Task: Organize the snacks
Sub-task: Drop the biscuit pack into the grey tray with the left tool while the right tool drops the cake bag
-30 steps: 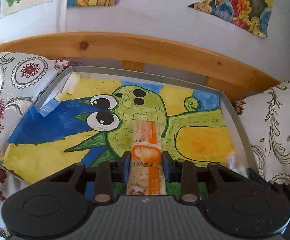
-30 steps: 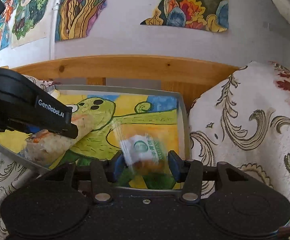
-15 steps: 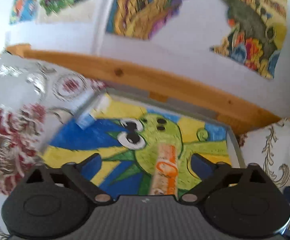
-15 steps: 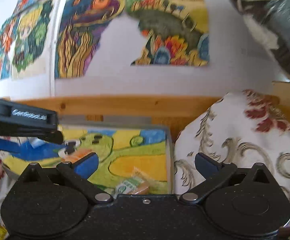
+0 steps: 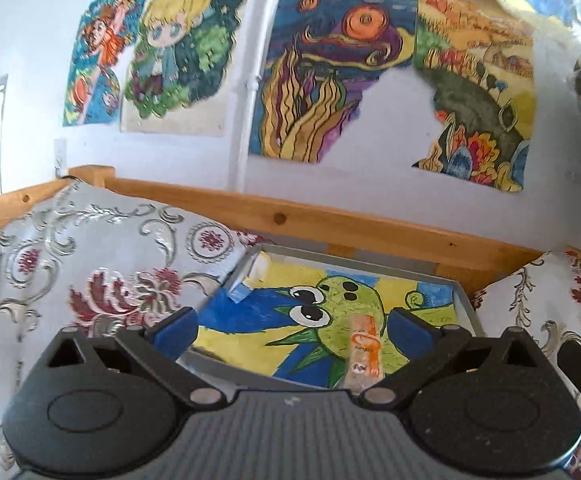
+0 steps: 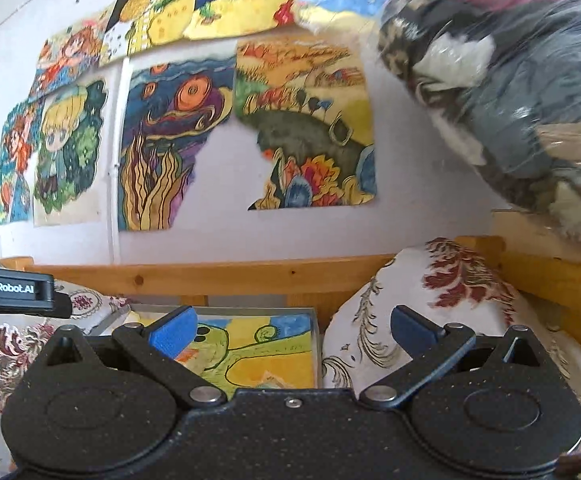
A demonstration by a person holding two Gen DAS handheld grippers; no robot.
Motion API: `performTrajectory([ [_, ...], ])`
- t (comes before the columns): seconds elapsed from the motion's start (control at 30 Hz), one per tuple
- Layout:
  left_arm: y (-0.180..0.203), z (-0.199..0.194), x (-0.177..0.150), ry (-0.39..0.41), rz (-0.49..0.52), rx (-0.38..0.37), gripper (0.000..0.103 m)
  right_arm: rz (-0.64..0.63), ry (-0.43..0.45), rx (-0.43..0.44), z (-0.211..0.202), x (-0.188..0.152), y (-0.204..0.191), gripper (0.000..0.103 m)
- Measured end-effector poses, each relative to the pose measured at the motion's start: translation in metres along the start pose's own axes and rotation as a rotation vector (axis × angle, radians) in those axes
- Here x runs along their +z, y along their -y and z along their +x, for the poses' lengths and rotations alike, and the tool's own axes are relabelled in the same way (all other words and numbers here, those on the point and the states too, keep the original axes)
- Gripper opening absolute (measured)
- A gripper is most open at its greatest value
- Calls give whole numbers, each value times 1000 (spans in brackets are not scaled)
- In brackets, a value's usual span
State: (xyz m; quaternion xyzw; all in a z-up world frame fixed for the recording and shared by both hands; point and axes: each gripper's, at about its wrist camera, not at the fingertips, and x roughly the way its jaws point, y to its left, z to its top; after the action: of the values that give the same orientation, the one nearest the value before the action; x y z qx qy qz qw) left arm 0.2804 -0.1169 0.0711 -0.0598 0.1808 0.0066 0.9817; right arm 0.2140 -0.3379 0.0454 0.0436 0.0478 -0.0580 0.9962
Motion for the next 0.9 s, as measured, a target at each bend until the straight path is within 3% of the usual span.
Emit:
performTrajectory([
  [0.37, -29, -78, -38, 73, 41, 2, 102, 48, -17, 4, -77, -10, -10, 102],
  [0.6, -47, -107, -66, 48, 41, -17, 102, 57, -62, -3, -115, -24, -18, 102],
  [0.9, -65, -134, -101, 33, 117, -62, 102, 46, -123, -15, -141, -39, -32, 102],
])
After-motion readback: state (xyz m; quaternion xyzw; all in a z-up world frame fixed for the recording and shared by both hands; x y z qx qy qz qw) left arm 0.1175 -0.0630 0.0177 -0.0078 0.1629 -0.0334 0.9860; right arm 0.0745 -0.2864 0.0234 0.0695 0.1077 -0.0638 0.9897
